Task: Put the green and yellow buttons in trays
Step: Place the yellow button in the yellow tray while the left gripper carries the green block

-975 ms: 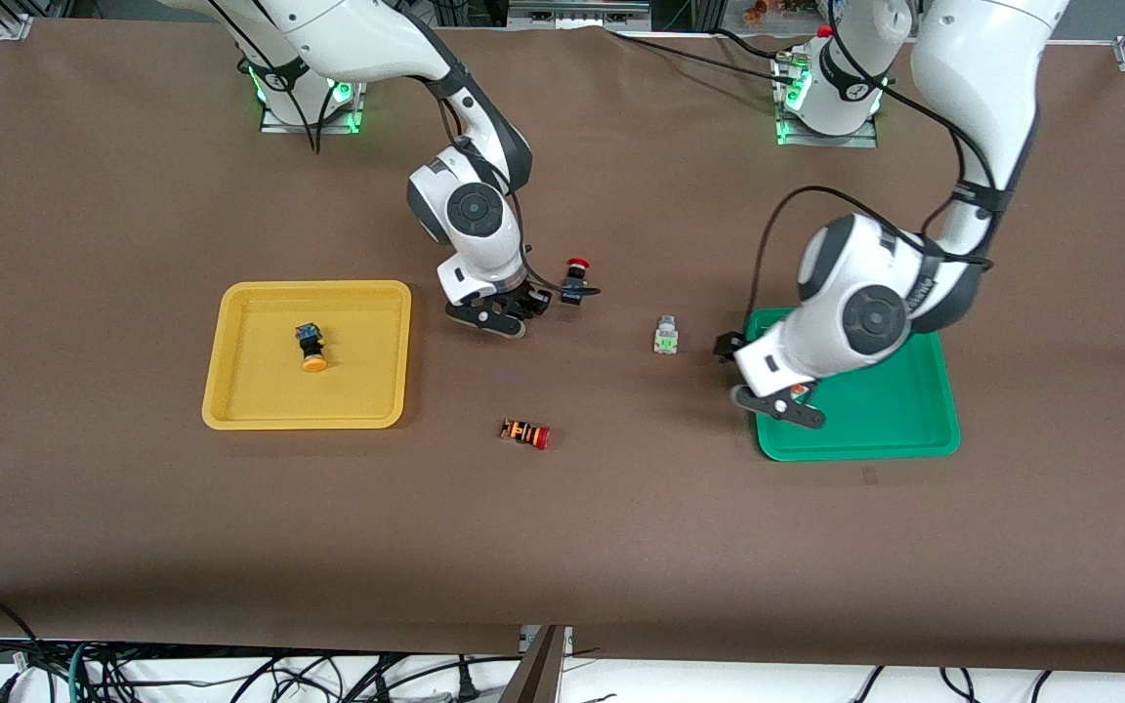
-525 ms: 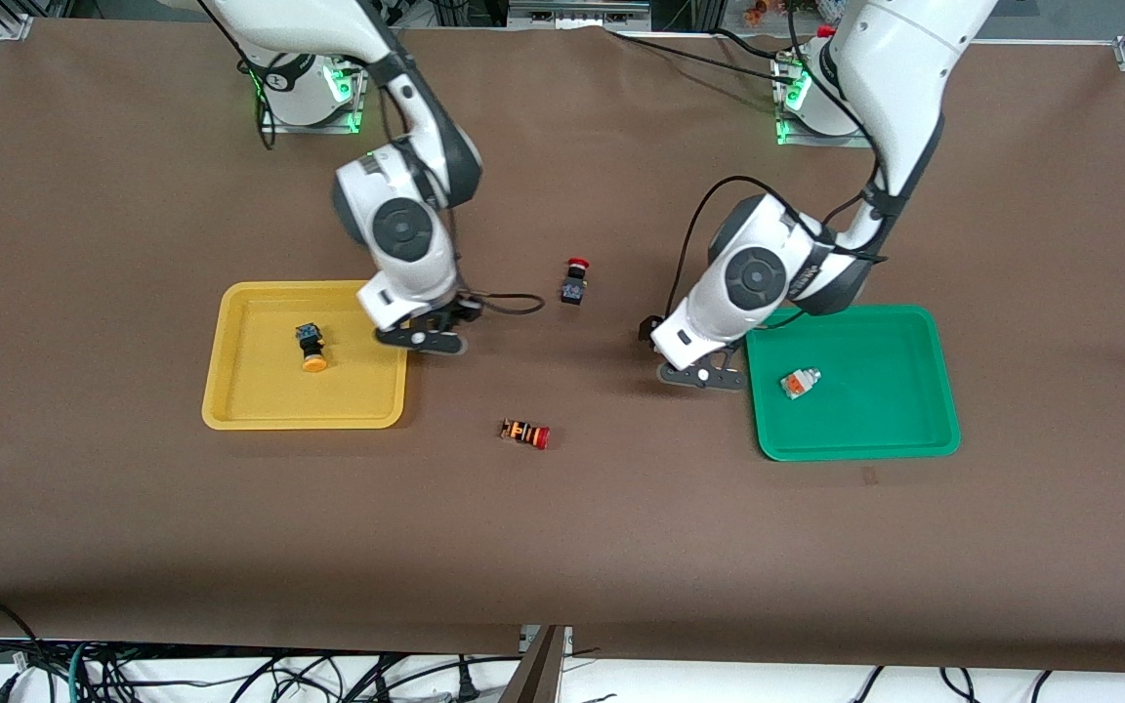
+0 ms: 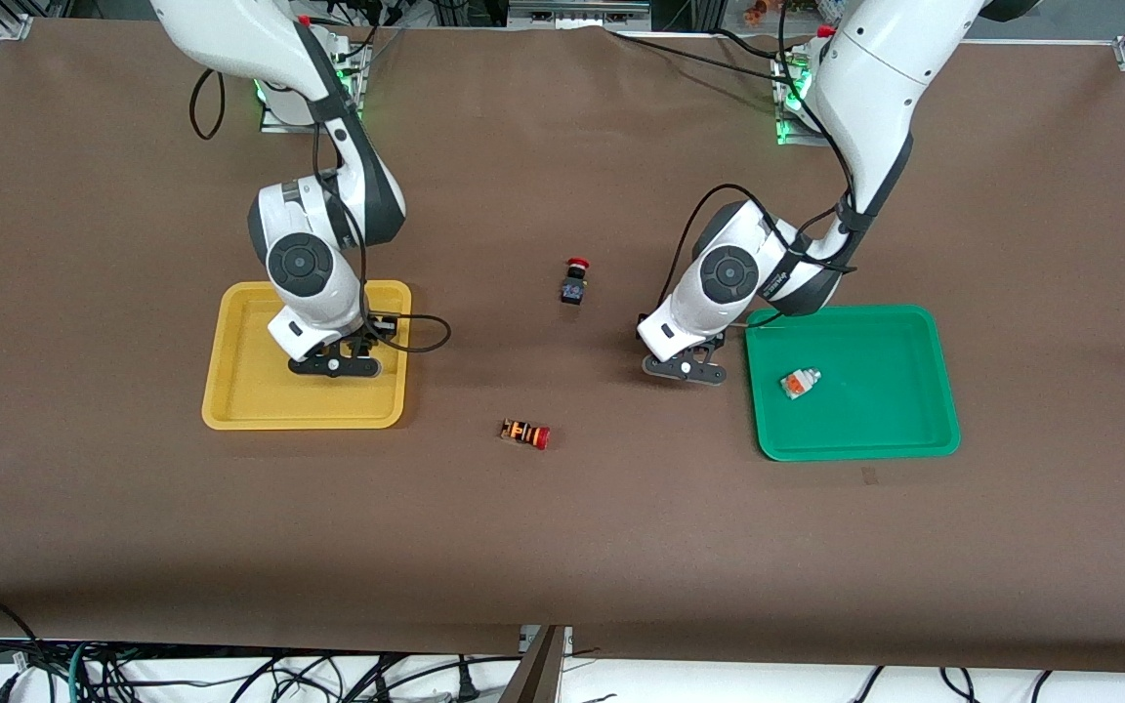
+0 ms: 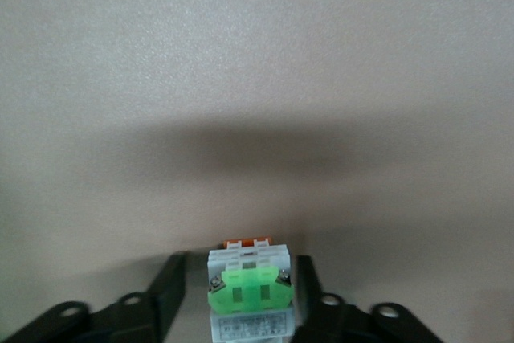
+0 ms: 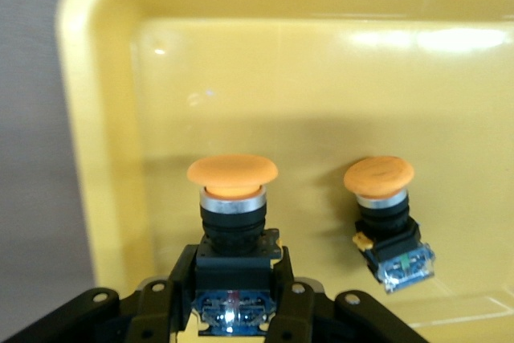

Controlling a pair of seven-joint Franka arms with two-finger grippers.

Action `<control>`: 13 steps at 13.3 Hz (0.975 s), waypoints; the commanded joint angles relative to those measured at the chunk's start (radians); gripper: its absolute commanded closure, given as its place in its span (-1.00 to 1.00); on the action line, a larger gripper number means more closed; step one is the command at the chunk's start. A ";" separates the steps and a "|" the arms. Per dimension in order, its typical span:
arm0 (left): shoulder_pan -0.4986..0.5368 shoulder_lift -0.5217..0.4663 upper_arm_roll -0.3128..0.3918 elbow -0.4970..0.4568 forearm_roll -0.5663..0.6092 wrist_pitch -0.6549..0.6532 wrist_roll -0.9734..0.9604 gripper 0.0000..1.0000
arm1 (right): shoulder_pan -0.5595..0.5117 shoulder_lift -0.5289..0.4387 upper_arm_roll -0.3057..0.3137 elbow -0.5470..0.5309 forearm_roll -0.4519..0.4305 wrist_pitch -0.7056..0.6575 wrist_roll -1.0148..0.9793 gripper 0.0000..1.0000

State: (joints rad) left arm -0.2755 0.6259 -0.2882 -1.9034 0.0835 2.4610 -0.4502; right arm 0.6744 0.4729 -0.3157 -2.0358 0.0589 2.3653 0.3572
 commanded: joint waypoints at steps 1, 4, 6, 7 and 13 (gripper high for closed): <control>-0.005 -0.015 0.001 0.007 0.029 -0.005 -0.024 1.00 | -0.010 -0.005 0.007 0.000 0.055 0.008 -0.020 -0.66; 0.048 -0.071 0.009 0.091 0.036 -0.132 0.034 1.00 | -0.009 -0.065 0.007 0.046 0.055 -0.082 -0.020 -0.96; 0.113 -0.075 0.009 0.209 0.038 -0.337 0.201 1.00 | -0.009 -0.120 0.007 0.097 0.053 -0.177 -0.029 -0.97; 0.161 -0.075 0.009 0.248 0.038 -0.415 0.293 1.00 | -0.009 -0.163 0.007 0.115 0.049 -0.214 -0.058 -0.98; 0.428 -0.022 0.027 0.259 0.044 -0.455 0.807 0.85 | -0.009 -0.509 -0.060 0.118 0.030 -0.489 -0.145 -0.98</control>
State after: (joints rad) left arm 0.1113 0.5615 -0.2580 -1.6510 0.1036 2.0130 0.2710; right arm 0.6702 0.0858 -0.3487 -1.8869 0.0950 1.9702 0.2519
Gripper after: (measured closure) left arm 0.586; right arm 0.004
